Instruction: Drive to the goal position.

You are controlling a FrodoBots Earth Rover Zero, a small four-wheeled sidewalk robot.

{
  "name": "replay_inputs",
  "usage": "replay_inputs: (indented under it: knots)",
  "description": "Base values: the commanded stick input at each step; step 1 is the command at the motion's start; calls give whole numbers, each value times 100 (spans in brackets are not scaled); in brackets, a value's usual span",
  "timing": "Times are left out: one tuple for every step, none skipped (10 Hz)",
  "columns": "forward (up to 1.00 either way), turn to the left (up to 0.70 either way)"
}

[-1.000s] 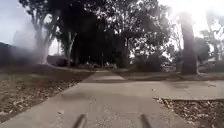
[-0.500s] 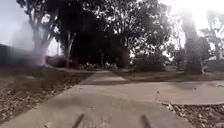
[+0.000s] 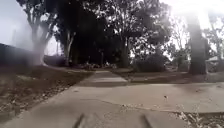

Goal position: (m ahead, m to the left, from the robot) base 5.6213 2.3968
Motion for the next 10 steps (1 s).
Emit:
replay_inputs:
  knots:
    - [70, 0]
    - [70, 0]
    - [70, 0]
    - [70, 0]
    - [70, 0]
    - [70, 0]
    - [70, 34]
    - [70, 23]
    - [70, 12]
    - [70, 2]
